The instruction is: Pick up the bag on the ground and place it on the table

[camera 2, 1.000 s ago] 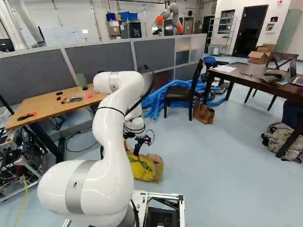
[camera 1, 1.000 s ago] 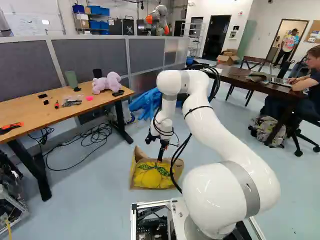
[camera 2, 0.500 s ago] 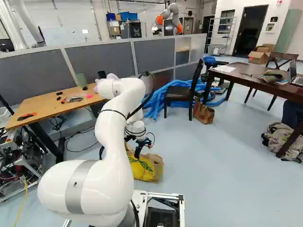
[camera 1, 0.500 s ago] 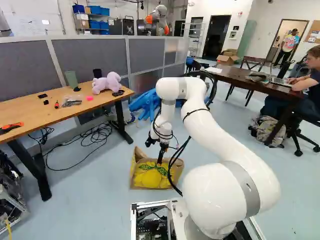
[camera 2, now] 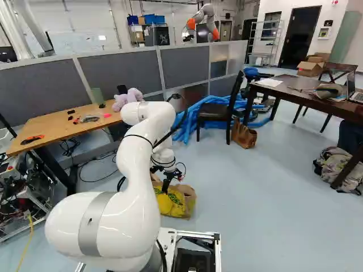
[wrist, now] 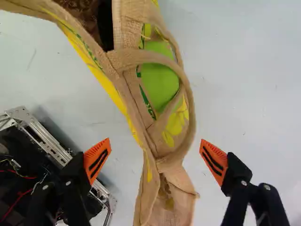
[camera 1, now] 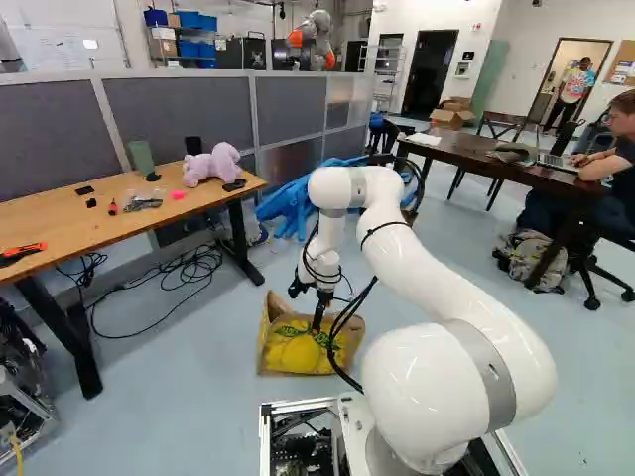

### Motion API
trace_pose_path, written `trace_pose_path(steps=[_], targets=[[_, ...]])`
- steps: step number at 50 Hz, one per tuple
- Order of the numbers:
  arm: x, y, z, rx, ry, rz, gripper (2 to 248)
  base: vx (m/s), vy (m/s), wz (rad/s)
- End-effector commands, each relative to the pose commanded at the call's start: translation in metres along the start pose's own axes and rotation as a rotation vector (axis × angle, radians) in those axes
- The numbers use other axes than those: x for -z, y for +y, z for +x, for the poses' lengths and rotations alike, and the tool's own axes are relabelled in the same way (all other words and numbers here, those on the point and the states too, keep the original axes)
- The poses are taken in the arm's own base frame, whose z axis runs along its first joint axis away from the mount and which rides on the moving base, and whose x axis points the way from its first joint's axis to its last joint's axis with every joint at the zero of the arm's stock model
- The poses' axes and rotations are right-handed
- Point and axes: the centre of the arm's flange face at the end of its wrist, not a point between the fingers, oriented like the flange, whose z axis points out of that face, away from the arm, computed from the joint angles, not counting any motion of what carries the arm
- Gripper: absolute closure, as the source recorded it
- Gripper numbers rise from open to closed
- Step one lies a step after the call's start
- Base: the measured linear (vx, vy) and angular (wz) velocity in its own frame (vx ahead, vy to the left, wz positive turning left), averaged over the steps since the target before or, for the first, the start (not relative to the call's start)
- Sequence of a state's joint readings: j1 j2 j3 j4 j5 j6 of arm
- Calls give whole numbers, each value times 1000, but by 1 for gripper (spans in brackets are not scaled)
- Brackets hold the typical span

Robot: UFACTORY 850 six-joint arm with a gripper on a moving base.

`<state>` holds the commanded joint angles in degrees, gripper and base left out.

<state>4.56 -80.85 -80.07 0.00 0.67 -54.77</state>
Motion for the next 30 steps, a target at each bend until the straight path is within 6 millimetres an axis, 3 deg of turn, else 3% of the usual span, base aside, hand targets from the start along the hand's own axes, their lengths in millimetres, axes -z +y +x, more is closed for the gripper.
trace_pose_path(steps=[30], targets=[[-46, 1, 0, 0, -4, 6, 3, 0, 0, 0]])
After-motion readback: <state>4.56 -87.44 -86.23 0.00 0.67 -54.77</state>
